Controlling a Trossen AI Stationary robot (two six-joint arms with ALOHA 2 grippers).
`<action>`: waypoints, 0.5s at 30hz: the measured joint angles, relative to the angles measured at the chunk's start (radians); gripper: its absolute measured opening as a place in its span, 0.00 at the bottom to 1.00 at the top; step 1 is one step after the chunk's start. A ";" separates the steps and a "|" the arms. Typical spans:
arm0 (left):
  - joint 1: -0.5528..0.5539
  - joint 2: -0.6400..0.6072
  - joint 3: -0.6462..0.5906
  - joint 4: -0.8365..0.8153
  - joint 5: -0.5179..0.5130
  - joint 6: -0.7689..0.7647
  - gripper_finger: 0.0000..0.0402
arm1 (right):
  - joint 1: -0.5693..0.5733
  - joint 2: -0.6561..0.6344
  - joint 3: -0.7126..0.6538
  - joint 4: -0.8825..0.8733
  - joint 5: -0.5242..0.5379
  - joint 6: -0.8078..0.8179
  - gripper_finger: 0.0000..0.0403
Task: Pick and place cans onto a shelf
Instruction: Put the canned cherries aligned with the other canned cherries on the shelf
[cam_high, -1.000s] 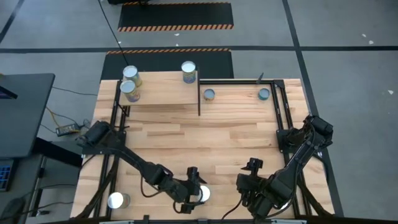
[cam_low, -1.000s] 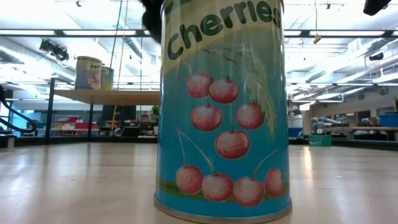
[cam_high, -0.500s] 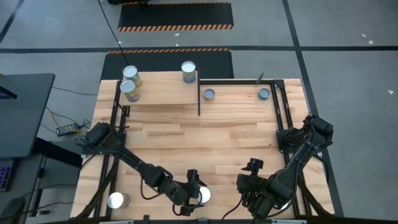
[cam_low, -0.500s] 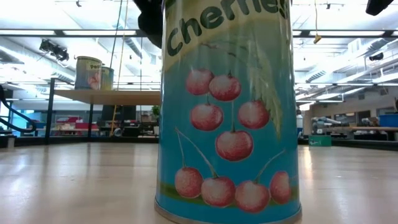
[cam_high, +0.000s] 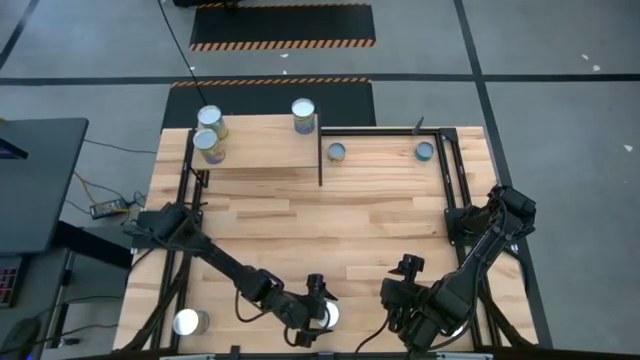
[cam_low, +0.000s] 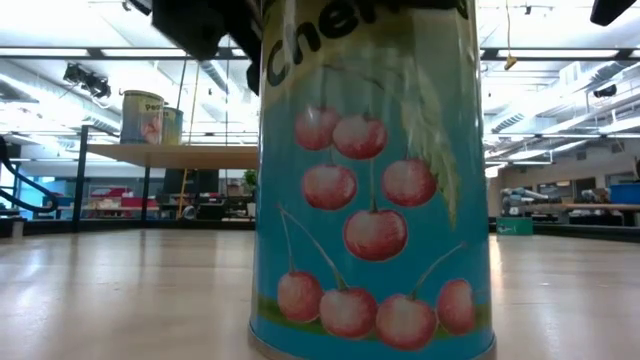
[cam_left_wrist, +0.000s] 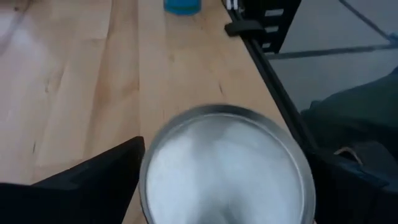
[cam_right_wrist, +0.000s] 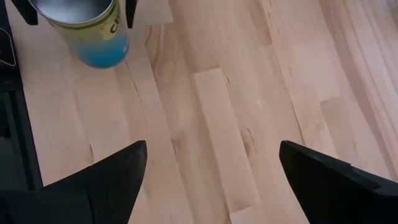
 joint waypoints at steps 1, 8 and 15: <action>0.004 0.000 0.000 -0.001 0.002 -0.014 0.97 | 0.000 0.000 0.000 0.000 0.000 0.000 0.93; 0.032 -0.006 0.000 0.004 0.081 -0.037 0.83 | 0.000 0.000 0.000 0.000 0.000 0.000 0.93; 0.062 -0.126 0.000 -0.163 0.083 -0.023 0.78 | -0.001 0.000 0.000 0.000 0.003 -0.008 0.93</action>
